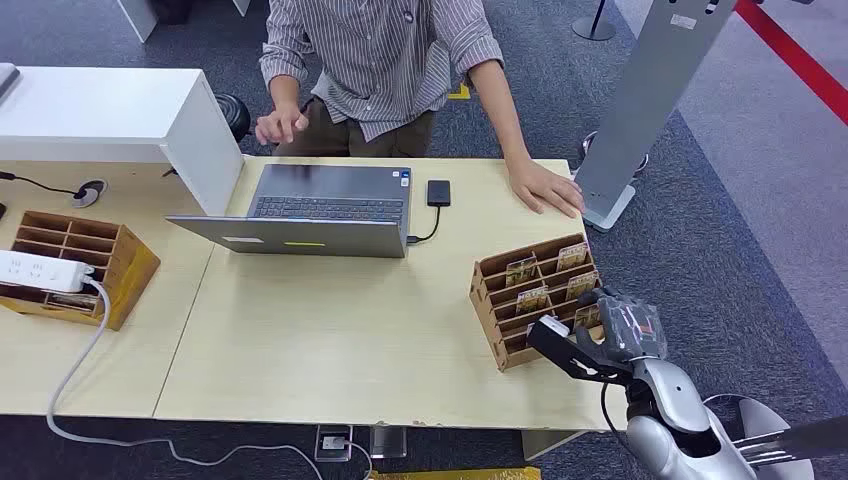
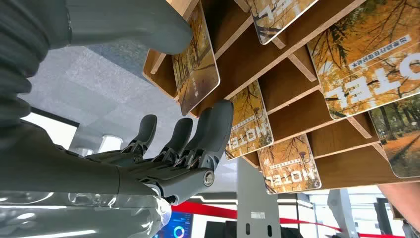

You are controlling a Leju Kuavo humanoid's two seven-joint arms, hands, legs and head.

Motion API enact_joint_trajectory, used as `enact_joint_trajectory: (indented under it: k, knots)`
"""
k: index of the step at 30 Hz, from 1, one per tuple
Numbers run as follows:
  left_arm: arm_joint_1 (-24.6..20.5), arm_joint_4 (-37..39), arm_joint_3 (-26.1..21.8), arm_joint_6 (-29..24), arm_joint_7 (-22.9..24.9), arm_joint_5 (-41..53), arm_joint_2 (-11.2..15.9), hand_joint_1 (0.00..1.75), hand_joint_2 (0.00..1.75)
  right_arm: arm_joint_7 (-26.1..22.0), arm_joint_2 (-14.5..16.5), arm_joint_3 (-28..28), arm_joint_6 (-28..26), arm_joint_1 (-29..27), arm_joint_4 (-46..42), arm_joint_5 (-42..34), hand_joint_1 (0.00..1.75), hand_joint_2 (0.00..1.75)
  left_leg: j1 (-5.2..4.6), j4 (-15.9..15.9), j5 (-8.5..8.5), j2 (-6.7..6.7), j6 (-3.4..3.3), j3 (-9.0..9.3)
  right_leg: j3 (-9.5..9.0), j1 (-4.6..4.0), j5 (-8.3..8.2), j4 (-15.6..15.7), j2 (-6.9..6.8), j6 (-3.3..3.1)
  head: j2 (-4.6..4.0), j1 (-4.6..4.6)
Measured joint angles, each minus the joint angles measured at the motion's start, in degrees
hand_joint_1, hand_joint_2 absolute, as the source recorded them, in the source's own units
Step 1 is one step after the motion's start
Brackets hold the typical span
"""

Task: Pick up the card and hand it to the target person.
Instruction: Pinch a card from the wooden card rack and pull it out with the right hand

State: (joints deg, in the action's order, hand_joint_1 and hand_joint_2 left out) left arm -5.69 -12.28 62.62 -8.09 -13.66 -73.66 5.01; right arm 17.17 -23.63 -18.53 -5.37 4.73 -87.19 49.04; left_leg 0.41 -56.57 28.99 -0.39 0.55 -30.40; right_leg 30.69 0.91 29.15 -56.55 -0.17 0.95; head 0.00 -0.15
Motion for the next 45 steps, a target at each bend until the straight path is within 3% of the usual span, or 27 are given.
enact_joint_trajectory:
  k: [17, 22, 26, 33, 39, 45]
  knots:
    - [0.00, 0.00, 0.00, 0.02, 0.02, -0.07, 0.00, 0.00, 0.00, -0.12, 0.01, -0.05, -0.12, 0.37, 0.90, -0.09, 0.82, 1.75, 0.00, 0.00, 0.00, 0.00, 0.00, 0.00, 0.00, 0.00, 0.00, 0.00, 0.00, 0.00, 0.00, -0.02]
    - [0.00, 0.00, 0.01, 0.04, 0.00, -0.07, 0.00, 0.00, 0.00, 0.04, 0.02, -0.08, -0.12, 0.53, 1.01, 0.11, 0.97, 1.75, 0.00, 0.00, 0.00, 0.00, 0.00, 0.00, 0.00, 0.00, 0.00, 0.00, 0.00, 0.00, 0.00, -0.02]
    - [0.00, 0.00, 0.02, 0.83, -0.43, -0.07, 0.03, 0.00, 0.00, 0.22, 0.02, -0.09, -0.11, 0.57, 1.01, 0.19, 1.25, 1.75, 0.00, 0.00, 0.00, 0.00, 0.00, 0.00, 0.00, 0.00, 0.00, 0.00, 0.00, 0.00, 0.00, -0.02]
    - [-0.01, 0.00, 0.02, 2.40, -1.79, -0.04, 0.27, 0.00, 0.00, 0.25, 0.01, -0.09, -0.10, 0.59, 1.01, 0.21, 1.46, 1.75, 0.00, 0.00, 0.00, 0.00, 0.00, 0.01, 0.00, 0.00, 0.00, 0.00, 0.00, 0.00, 0.00, -0.02]
    - [-0.01, 0.00, 0.02, 2.48, -1.81, -0.04, 0.33, 0.00, 0.00, 0.25, 0.02, -0.09, -0.10, 0.66, 1.01, 0.21, 1.60, 1.75, 0.00, 0.00, 0.00, 0.00, 0.00, 0.02, -0.02, 0.00, 0.00, 0.00, 0.00, 0.00, 0.00, -0.01]
    - [-0.01, 0.00, 0.04, 2.51, -1.81, 0.21, 0.33, 0.00, 0.00, 0.23, 0.02, -0.09, -0.10, 0.68, 1.01, 0.19, 1.61, 1.75, 0.00, -0.01, 0.00, 0.00, 0.00, 0.02, -0.02, 0.00, 0.00, 0.00, 0.00, 0.00, 0.00, -0.01]
